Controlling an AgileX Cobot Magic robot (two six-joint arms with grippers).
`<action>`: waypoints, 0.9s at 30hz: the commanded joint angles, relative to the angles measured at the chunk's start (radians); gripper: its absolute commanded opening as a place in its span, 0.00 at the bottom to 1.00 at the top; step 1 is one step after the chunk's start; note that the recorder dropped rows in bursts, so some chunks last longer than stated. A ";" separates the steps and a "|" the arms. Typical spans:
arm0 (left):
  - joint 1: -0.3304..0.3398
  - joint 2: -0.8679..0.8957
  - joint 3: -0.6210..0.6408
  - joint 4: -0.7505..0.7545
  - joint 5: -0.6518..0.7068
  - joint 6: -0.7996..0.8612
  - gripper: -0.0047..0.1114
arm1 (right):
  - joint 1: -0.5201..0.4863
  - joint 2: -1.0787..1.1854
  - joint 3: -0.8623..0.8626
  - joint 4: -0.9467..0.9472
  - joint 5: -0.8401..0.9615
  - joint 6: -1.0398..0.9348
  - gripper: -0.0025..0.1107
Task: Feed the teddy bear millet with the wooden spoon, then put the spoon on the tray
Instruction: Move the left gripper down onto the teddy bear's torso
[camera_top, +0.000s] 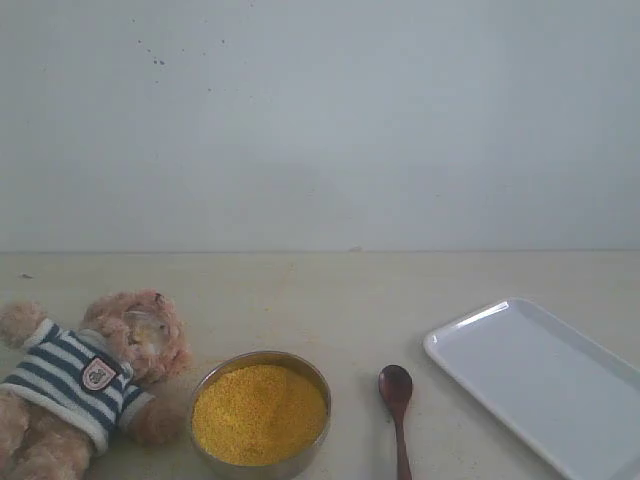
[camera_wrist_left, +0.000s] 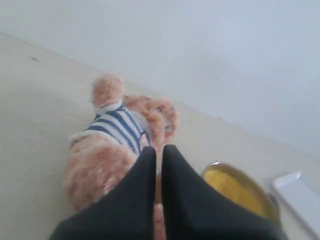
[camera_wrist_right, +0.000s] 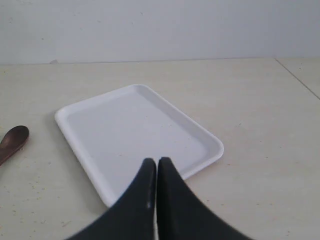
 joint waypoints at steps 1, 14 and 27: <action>0.001 -0.002 0.003 -0.206 -0.080 -0.004 0.07 | -0.003 -0.002 -0.003 -0.002 -0.012 0.000 0.02; 0.001 -0.002 0.003 -0.203 -0.999 -0.004 0.07 | -0.003 -0.002 -0.003 -0.002 -0.012 0.000 0.02; 0.001 0.697 -0.268 0.168 -0.675 -0.044 0.07 | -0.003 -0.002 -0.003 0.019 -0.024 0.000 0.02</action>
